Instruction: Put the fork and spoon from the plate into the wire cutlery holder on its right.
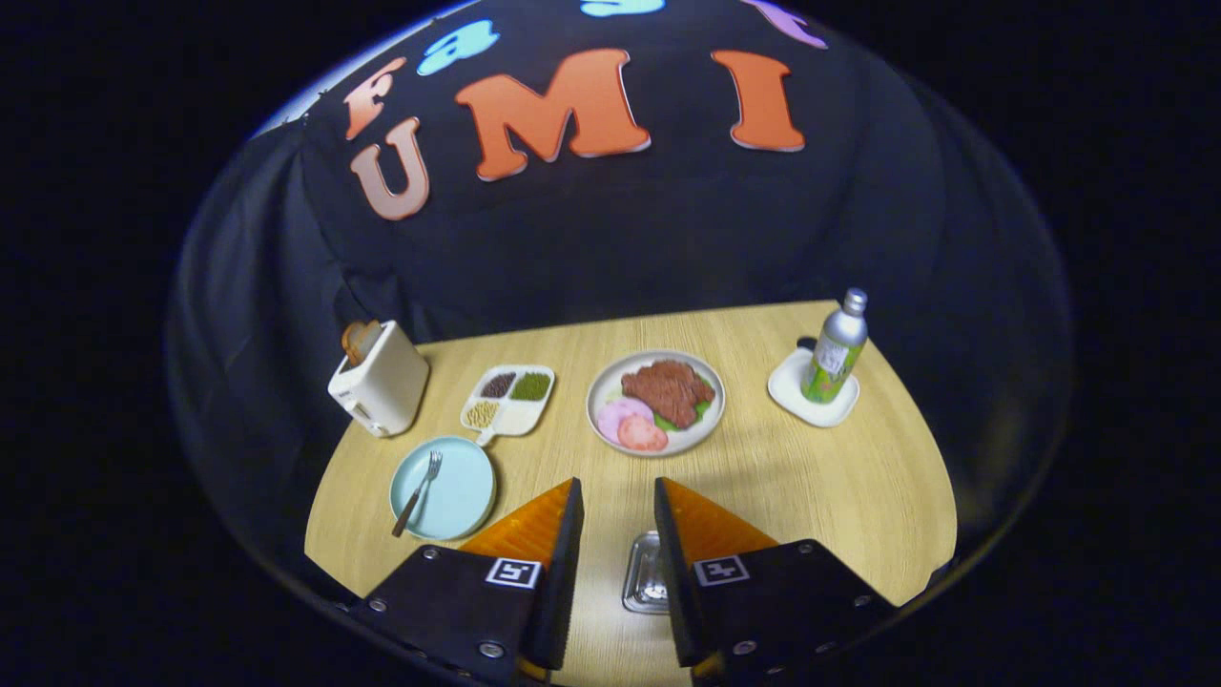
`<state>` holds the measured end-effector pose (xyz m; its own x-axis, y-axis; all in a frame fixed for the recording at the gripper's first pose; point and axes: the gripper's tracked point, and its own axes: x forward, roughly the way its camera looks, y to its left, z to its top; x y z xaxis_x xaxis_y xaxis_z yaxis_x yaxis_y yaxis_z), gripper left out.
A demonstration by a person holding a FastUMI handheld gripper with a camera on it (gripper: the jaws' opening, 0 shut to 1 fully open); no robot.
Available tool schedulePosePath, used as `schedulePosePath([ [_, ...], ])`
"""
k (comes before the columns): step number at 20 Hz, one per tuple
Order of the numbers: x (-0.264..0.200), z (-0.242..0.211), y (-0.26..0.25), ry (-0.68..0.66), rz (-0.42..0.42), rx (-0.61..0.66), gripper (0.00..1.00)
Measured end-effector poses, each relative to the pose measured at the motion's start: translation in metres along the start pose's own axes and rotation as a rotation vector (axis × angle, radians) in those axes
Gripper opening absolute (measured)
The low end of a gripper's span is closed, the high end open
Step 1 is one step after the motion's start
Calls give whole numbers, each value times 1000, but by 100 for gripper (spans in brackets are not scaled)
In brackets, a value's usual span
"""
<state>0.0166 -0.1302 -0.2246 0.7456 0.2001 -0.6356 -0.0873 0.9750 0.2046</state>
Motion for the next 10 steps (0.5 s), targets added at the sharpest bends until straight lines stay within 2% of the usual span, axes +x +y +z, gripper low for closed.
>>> schedulePosePath([
  [6,-25,75,60,-349,72,-101,78],
  [10,-39,105,103,-488,50,-159,91],
])
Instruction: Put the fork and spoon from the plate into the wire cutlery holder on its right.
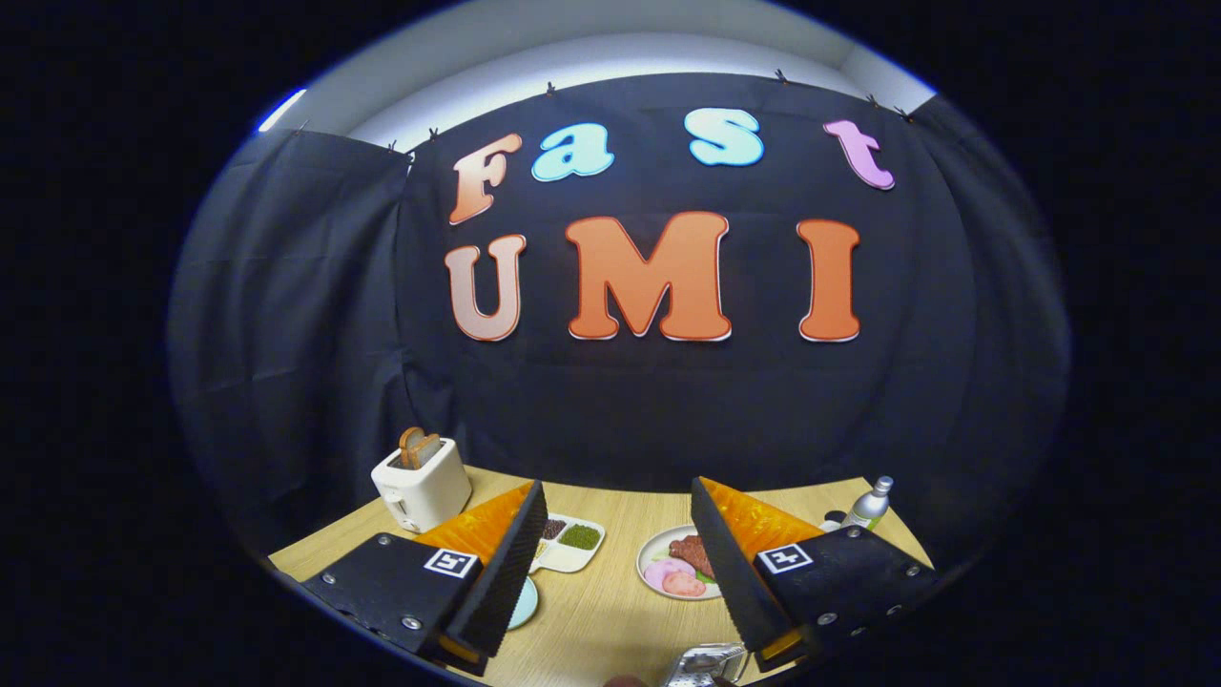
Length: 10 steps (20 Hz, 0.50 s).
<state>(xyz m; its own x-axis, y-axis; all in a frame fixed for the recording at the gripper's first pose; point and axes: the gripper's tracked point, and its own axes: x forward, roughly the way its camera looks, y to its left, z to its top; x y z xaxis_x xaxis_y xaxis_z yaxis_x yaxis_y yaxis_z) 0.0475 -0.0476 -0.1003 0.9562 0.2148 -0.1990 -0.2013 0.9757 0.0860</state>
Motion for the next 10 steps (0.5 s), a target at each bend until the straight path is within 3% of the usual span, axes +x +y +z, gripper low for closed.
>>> schedulePosePath([
  [5,11,23,73,-95,30,26,97],
  [10,34,3,155,-12,82,26,97],
])
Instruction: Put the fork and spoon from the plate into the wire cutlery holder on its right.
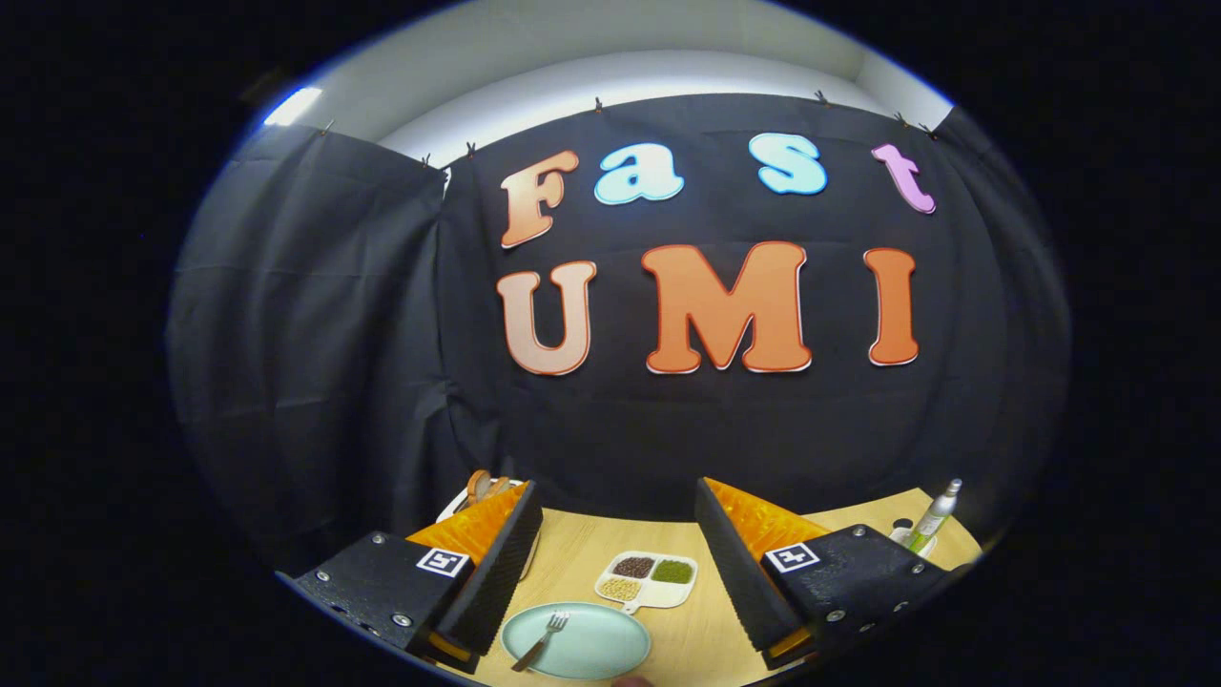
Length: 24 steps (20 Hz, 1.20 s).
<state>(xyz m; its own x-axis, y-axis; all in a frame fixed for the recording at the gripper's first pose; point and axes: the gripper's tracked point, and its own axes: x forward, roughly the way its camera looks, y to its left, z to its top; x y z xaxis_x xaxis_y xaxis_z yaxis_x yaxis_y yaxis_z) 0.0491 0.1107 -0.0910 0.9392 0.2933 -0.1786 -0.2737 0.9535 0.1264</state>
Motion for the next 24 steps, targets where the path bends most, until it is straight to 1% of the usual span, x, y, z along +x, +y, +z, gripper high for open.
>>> schedulePosePath([
  [2,14,-21,26,70,26,9,97],
  [4,24,-52,44,170,34,22,97],
  [6,29,-91,52,309,32,34,97],
  [8,29,-135,64,477,23,40,97],
  [11,22,-202,66,737,14,42,97],
  [13,18,-238,70,863,22,33,97],
  [15,15,-273,64,981,-17,2,95],
  [17,16,-296,70,1072,-11,9,92],
  [19,21,-312,80,1153,-3,42,87],
  [20,21,-321,82,1194,-9,51,83],
  [21,22,-329,81,1236,-15,56,82],
  [23,22,-343,82,1300,-30,75,76],
  [24,24,-347,83,1318,-35,81,71],
])
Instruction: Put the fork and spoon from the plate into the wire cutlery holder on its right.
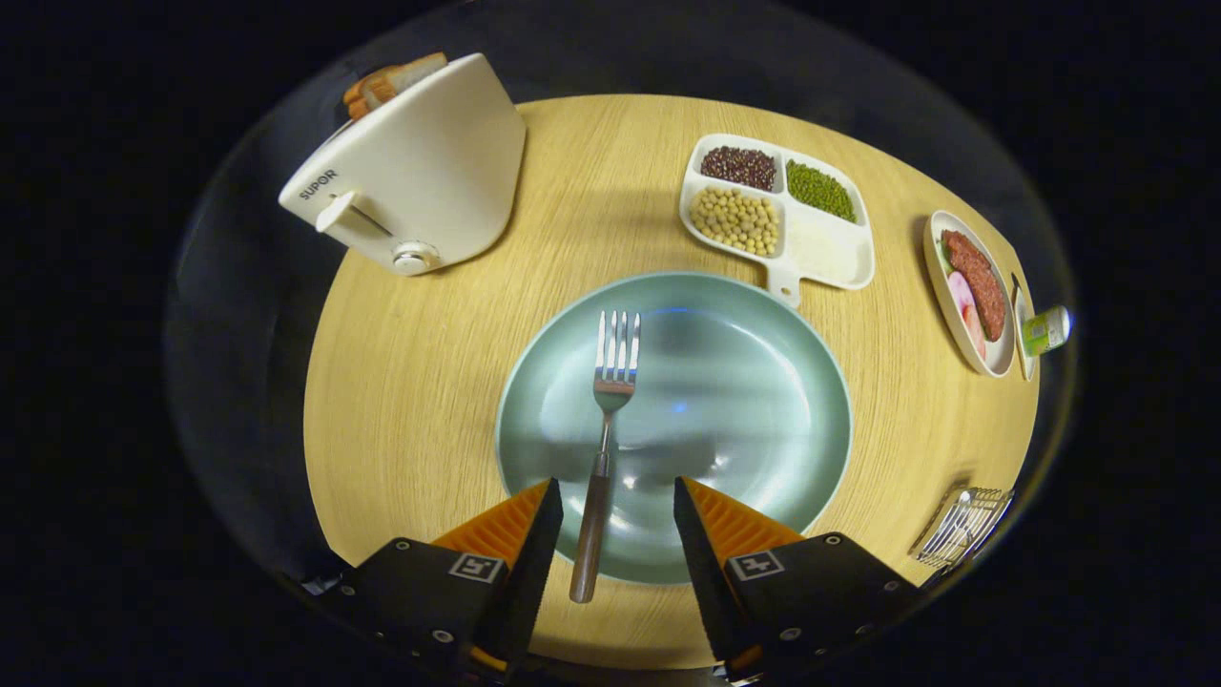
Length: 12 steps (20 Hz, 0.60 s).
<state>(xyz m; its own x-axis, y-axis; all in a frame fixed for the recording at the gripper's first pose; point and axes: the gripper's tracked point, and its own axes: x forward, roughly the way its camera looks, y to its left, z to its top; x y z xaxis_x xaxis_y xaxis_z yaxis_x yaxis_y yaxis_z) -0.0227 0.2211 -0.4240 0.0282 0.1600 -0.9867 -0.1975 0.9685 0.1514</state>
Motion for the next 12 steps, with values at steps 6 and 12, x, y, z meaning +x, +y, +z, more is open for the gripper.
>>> schedulePosePath([
  [6,22,9,0,75,-47,-3,35],
  [12,26,8,2,99,-72,-32,9],
])
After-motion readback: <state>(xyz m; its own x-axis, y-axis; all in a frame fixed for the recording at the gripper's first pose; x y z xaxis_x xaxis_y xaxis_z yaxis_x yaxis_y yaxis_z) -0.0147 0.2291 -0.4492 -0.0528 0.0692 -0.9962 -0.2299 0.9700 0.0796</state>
